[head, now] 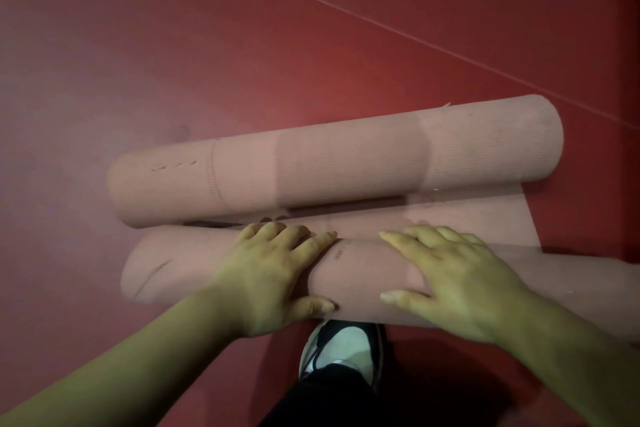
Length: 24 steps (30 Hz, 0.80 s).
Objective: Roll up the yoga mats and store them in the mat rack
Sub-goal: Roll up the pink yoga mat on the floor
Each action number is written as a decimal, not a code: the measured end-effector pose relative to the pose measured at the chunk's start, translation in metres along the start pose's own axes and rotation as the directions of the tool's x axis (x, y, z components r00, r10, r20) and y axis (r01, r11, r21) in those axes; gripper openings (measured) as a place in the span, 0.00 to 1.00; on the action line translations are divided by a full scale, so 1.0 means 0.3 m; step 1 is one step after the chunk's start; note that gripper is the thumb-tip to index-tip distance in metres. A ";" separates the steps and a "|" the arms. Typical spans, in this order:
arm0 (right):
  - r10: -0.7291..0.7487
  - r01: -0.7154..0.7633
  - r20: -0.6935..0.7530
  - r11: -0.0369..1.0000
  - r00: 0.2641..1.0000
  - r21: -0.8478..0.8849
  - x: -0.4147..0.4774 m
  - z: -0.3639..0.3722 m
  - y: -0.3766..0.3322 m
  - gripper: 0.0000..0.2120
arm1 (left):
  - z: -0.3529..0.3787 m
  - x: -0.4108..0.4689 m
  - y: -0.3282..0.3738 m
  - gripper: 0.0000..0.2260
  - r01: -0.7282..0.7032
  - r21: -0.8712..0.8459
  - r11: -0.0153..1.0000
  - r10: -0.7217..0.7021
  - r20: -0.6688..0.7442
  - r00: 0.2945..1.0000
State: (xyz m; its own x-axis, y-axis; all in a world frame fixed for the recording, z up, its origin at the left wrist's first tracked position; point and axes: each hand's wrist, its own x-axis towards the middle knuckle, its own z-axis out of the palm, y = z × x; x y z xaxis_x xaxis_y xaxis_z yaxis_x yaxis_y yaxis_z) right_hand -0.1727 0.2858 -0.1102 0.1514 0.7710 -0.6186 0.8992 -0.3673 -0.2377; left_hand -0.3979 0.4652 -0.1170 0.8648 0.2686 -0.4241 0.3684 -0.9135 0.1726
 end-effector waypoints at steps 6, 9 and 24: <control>0.089 -0.097 -0.134 0.994 0.987 -0.050 0.029 0.045 -0.009 0.42 | 0.026 0.027 0.029 0.38 0.134 0.018 0.991 -0.132 -0.072 0.989; 0.093 -0.100 -0.169 0.994 0.981 -0.033 0.033 0.029 -0.007 0.43 | 0.026 0.038 0.027 0.39 0.143 -0.005 0.990 -0.143 -0.091 0.986; 0.292 -0.280 -0.279 0.956 0.915 0.083 0.105 0.011 -0.073 0.40 | -0.037 0.195 -0.050 0.45 0.256 -0.038 0.966 -0.258 -0.075 0.963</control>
State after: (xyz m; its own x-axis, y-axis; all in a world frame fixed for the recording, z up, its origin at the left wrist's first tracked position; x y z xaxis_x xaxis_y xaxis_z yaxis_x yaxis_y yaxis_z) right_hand -0.1891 0.3165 -0.1268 0.5159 0.7431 -0.4262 0.7836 -0.6104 -0.1156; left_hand -0.3492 0.4978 -0.1346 0.7635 0.5173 -0.3866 0.5901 -0.8020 0.0924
